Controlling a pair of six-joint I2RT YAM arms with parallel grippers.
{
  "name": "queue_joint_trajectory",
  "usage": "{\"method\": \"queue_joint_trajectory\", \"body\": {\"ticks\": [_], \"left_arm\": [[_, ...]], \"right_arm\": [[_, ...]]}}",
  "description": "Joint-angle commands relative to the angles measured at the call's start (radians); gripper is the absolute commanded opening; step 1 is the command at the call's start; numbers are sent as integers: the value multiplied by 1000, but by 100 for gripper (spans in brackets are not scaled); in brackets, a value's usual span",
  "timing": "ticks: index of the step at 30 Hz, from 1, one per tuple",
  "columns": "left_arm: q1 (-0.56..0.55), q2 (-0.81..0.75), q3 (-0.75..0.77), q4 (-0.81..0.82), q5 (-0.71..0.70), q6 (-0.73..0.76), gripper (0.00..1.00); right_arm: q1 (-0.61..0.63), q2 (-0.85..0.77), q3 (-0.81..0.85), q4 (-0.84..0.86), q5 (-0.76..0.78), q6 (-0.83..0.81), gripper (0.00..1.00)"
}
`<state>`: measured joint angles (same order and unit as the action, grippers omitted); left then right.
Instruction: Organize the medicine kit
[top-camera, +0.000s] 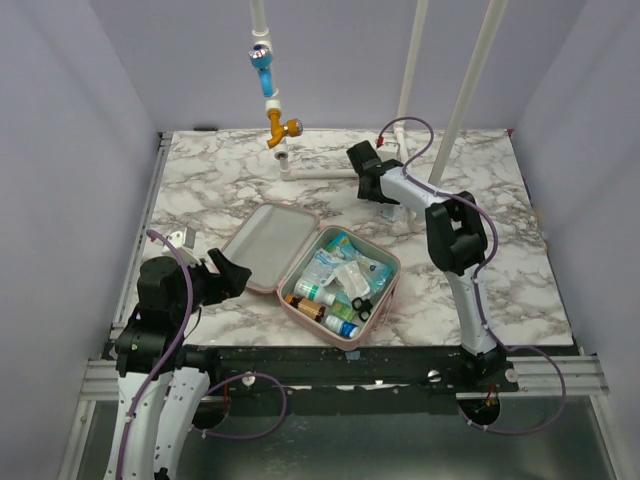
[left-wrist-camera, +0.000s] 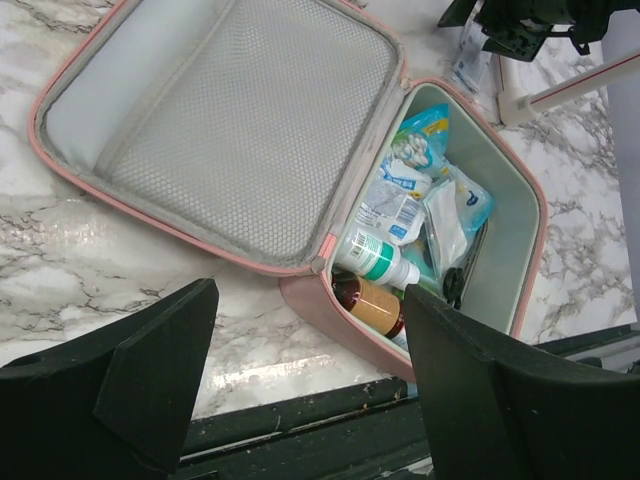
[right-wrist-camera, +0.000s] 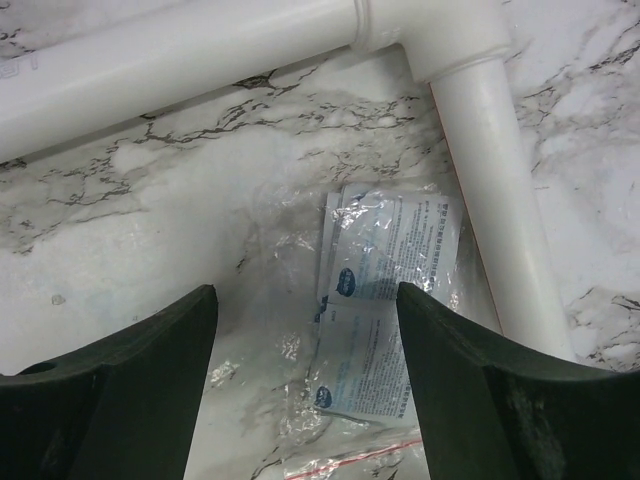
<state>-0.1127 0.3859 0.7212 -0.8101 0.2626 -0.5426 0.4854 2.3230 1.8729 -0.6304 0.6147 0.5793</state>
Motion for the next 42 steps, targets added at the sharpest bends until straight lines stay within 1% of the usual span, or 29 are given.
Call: {"method": "queue_joint_trajectory", "body": {"ticks": [1, 4, 6, 9, 14, 15, 18, 21, 25, 28, 37, 42], "left_arm": [[-8, -9, -15, 17, 23, 13, 77], [-8, -8, -16, 18, 24, 13, 77], [-7, -6, -17, 19, 24, 13, 77], [-7, -4, -17, 17, 24, 13, 77], [-9, -5, -16, 17, 23, 13, 77], [-10, -5, -15, 17, 23, 13, 77], [-10, -6, -16, 16, 22, 13, 77], [-12, -7, -16, 16, 20, 13, 77], [-13, -7, -15, 14, 16, 13, 77], [-16, -6, -15, 14, 15, 12, 77], [-15, -3, -14, 11, 8, 11, 78], [-15, -1, -14, 8, 0, 7, 78]], "right_arm": [[-19, 44, 6, -21, -8, 20, 75], [-27, 47, -18, -7, -38, 27, 72], [-29, 50, -33, 0, -46, 28, 67], [-31, 58, -47, 5, -55, 24, 55], [-32, 44, -94, 34, -58, 18, 40], [-33, 40, -102, 38, -61, 18, 36], [-33, 27, -129, 50, -72, 18, 17], [-34, 4, -162, 71, -87, 19, 1], [-34, -62, -224, 133, -102, -7, 1], [-28, -153, -289, 209, -124, -50, 1], [38, -396, -391, 337, -105, -188, 1], [65, -518, -451, 413, -148, -274, 1]]}}
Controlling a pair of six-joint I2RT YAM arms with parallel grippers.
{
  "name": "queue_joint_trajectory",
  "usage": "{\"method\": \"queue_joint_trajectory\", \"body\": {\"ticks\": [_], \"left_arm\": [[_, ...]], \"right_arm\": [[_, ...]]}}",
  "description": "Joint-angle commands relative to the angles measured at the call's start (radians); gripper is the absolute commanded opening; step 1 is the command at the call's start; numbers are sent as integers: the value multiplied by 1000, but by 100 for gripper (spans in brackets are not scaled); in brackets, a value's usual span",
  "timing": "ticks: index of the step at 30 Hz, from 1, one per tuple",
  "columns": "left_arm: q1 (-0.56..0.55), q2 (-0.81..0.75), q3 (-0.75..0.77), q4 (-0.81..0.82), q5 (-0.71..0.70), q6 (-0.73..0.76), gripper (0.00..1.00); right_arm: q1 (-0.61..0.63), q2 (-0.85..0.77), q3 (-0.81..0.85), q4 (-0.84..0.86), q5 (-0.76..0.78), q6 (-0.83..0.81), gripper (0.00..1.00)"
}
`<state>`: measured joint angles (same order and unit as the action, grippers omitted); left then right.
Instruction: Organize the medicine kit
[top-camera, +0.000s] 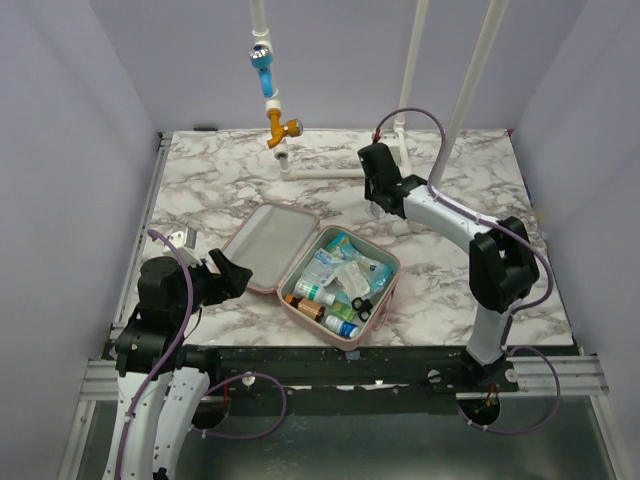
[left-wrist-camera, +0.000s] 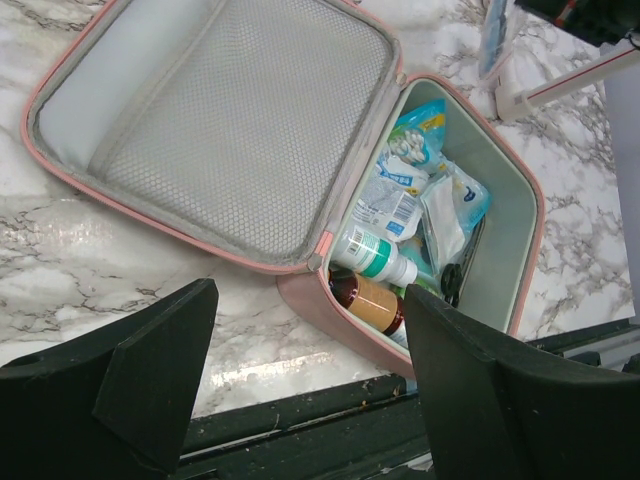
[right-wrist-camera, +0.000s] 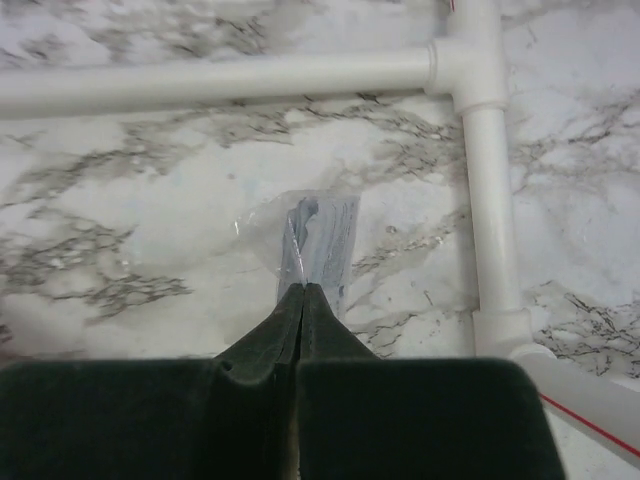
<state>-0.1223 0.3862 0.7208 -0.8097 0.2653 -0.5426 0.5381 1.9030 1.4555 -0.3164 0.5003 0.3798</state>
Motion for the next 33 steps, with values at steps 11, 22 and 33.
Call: {"method": "queue_joint_trajectory", "body": {"ticks": [11, 22, 33], "left_arm": [[-6, 31, 8, 0, 41, 12, 84], [-6, 79, 77, -34, 239, -89, 84], [-5, 86, 111, -21, 482, -307, 84]], "right_arm": [[74, -361, -179, 149, -342, -218, 1], [218, -655, -343, 112, -606, -344, 1], [472, -792, -395, 50, -602, -487, 1]]}}
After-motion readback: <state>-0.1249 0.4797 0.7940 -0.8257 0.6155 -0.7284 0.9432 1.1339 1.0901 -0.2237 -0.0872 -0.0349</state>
